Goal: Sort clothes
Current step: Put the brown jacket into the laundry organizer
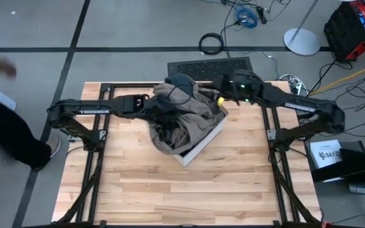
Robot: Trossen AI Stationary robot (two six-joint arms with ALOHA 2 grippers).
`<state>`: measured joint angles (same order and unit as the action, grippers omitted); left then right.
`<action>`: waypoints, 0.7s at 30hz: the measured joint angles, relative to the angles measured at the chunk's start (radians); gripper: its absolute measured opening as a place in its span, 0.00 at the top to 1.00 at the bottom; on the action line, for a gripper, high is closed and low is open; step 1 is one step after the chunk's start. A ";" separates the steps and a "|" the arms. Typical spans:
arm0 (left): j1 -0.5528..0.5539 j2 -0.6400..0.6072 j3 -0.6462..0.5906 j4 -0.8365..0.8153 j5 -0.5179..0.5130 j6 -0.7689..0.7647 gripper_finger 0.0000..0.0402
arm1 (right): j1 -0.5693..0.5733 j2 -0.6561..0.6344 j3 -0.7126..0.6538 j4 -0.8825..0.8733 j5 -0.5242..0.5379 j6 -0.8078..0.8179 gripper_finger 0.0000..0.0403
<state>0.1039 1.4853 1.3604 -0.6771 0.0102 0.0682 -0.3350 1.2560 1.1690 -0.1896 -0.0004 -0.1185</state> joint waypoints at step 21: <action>-0.120 -0.262 0.044 -0.007 -0.132 0.069 0.66 | -0.039 0.478 0.002 0.425 -0.053 -0.039 0.76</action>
<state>-0.0156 1.2230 1.4044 -0.6843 -0.1220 0.1367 -0.3737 1.7344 1.1706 0.2352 -0.0536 -0.1570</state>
